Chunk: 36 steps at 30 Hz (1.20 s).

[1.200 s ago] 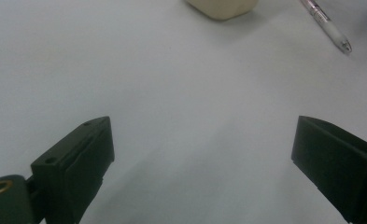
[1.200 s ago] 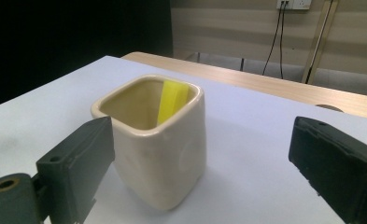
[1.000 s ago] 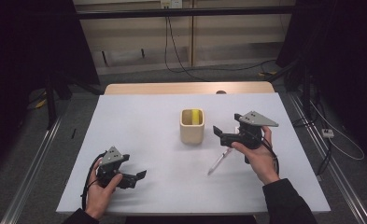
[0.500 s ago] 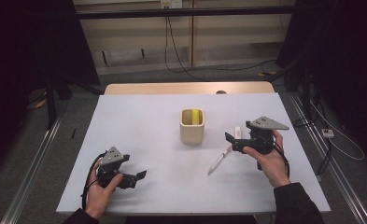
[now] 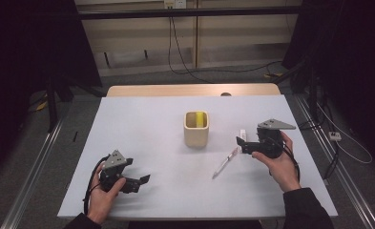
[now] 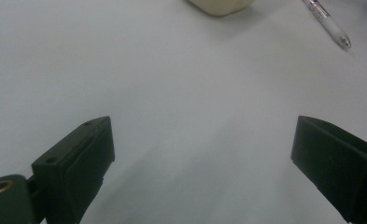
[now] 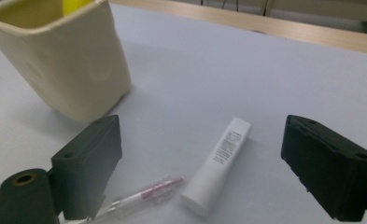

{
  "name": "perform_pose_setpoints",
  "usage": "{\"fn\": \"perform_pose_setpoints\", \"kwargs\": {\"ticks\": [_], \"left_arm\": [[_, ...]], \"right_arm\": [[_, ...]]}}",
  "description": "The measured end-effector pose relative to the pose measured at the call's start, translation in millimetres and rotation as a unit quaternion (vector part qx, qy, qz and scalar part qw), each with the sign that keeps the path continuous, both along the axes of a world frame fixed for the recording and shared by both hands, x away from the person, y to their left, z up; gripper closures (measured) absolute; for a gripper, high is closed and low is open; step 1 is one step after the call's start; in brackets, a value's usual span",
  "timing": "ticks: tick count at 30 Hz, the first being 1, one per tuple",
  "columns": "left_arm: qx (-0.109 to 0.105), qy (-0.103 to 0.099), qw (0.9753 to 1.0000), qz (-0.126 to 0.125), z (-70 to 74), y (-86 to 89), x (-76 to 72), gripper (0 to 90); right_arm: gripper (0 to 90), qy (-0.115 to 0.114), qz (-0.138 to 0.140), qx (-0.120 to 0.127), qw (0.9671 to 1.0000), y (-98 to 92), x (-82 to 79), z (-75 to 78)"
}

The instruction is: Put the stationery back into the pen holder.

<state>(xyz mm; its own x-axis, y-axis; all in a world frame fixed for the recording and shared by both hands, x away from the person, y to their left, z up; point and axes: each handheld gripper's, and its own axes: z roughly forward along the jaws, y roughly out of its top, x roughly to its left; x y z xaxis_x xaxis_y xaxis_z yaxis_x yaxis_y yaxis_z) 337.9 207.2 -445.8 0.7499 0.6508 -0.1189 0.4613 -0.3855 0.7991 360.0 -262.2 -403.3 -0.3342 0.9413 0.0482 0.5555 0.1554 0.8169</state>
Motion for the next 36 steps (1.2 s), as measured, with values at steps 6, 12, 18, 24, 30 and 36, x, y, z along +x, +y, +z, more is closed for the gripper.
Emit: {"fn": "perform_pose_setpoints", "kwargs": {"ticks": [6, 12, 18, 24, 30, 36], "left_arm": [[-0.001, -0.003, 1.0000, 0.001, 0.4, 0.5, -0.3, 6.0], [-0.001, -0.004, 1.0000, 0.006, 1.0, 1.6, 0.0, 6.1], [-0.002, -0.003, 1.0000, 0.007, 0.6, 0.9, -0.1, 6.1], [0.000, -0.002, 1.0000, 0.005, 0.5, 0.9, 0.2, 6.1], [-0.002, -0.002, 1.0000, 0.005, 0.7, 1.1, -0.1, 6.1], [-0.002, -0.004, 1.0000, 0.005, 1.0, 1.3, 0.0, 6.1]], "right_arm": [[17.8, 0.074, -0.004, -0.011, 0.9972, 3.5, 9.9, -1.3], [17.8, 0.114, -0.016, -0.022, 0.9931, 5.0, 17.4, -1.4], [22.0, 0.150, -0.020, -0.046, 0.9874, 7.4, 25.7, -7.6], [29.2, 0.174, -0.041, -0.055, 0.9824, 9.2, 32.0, -9.4], [43.4, 0.199, -0.051, -0.061, 0.9768, 15.2, 35.4, -13.1], [46.5, 0.210, -0.064, -0.059, 0.9737, 15.4, 36.6, -15.8]]}}
